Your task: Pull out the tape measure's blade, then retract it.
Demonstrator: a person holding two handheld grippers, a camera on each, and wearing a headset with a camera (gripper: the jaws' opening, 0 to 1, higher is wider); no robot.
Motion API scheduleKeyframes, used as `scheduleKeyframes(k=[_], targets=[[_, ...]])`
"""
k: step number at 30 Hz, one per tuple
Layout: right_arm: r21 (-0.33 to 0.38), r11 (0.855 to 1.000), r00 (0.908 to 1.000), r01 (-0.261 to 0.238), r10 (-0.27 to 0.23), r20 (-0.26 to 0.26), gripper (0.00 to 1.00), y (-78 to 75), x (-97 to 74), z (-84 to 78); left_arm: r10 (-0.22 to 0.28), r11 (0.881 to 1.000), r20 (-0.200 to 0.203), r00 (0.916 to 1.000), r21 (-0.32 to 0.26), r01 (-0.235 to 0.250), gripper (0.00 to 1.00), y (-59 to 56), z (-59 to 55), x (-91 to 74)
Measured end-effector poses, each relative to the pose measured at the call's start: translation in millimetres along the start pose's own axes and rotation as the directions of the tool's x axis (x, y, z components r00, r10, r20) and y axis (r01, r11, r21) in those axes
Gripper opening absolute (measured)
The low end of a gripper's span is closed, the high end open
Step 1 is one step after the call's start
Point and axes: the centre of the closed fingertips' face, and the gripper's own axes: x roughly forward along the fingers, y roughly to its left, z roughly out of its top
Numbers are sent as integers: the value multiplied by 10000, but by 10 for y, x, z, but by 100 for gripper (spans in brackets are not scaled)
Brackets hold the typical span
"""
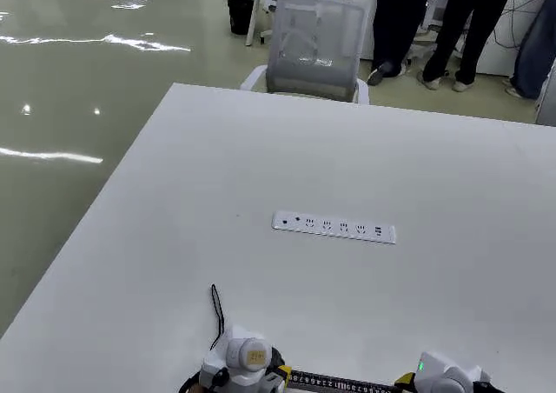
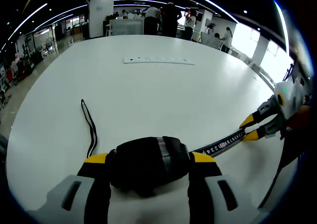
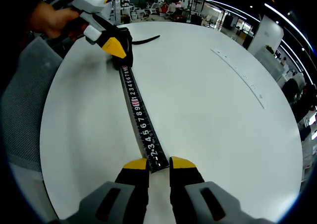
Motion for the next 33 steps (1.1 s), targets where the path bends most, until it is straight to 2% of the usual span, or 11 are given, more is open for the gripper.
scheduleKeyframes(k=[33], targets=[[-171,9997,9997,-194,196,118,14,50,113,178,-67,10000,-7,10000,-52,67,60,15,-2,17]])
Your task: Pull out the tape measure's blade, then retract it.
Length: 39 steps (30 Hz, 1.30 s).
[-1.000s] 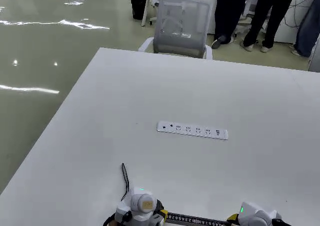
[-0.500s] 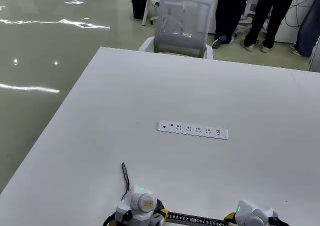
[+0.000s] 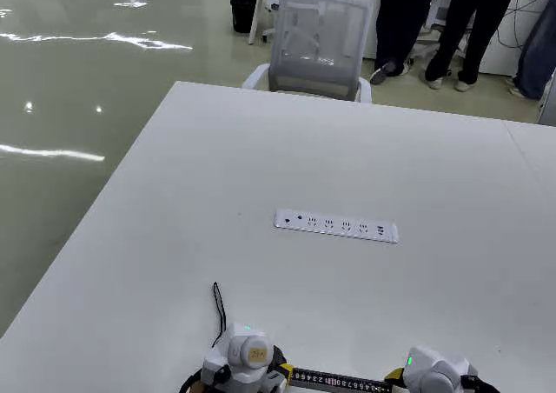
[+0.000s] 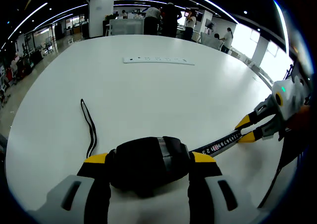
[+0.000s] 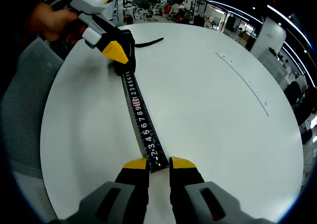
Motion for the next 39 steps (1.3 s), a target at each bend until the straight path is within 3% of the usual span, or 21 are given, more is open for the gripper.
scheduleKeyframes(k=[39], targets=[[-73,9995,9995,-309,309,-62,13,63,93,162,-85,9999,-23,10000,-57,85,60,-21,-16,-10]])
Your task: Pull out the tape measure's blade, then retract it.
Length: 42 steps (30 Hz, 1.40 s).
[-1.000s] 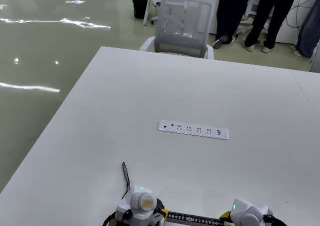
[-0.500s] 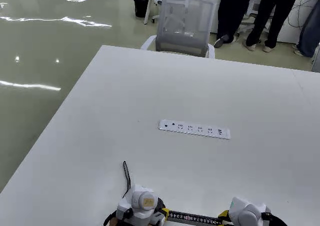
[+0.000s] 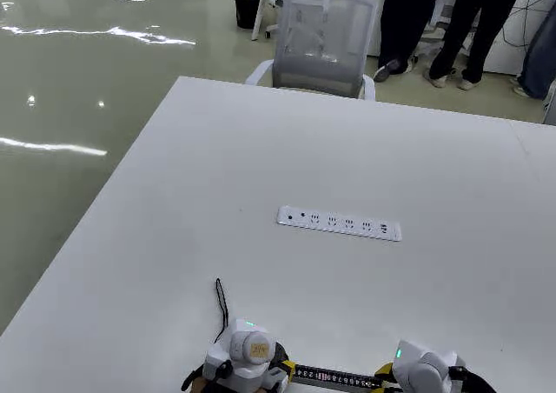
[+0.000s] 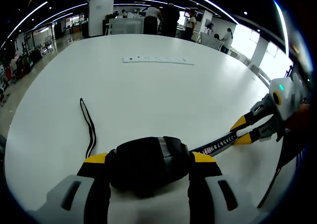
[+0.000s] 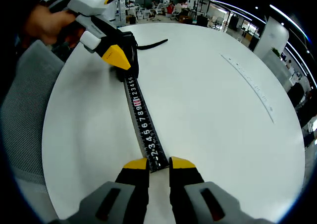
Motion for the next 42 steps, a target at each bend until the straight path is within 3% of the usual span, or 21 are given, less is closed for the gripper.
scheduleKeyframes(k=[42], targets=[[-296,9990,9994,-333,332,-65,12,59,62,118,-11,10000,28,10000,-1,11,60,-1,3,-3]])
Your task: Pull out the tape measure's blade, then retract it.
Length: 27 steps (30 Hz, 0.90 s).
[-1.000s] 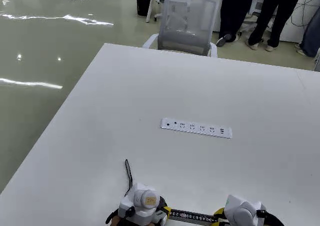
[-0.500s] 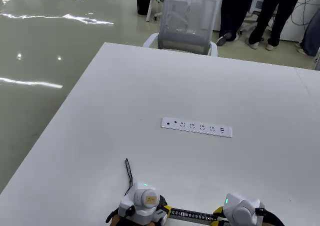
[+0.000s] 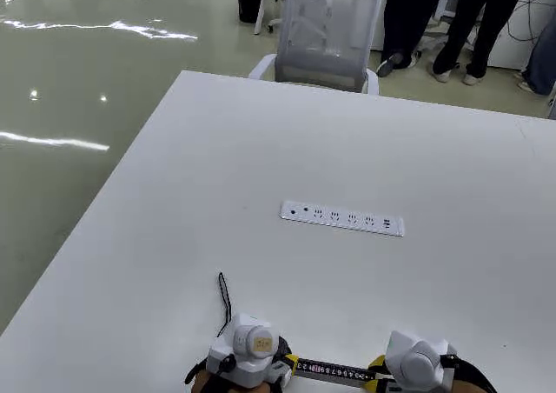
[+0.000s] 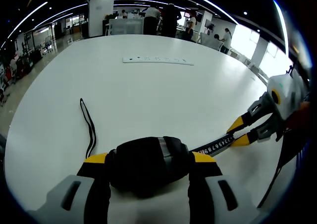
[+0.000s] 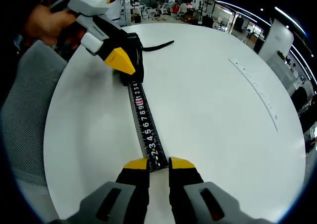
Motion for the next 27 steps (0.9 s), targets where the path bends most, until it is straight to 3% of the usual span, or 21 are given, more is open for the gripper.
scheduleKeyframes(k=[27], targets=[[-157,9998,10000,-77,76,-18,12,24,69,84,-24,10000,-31,10000,-18,24,60,0,2,3]])
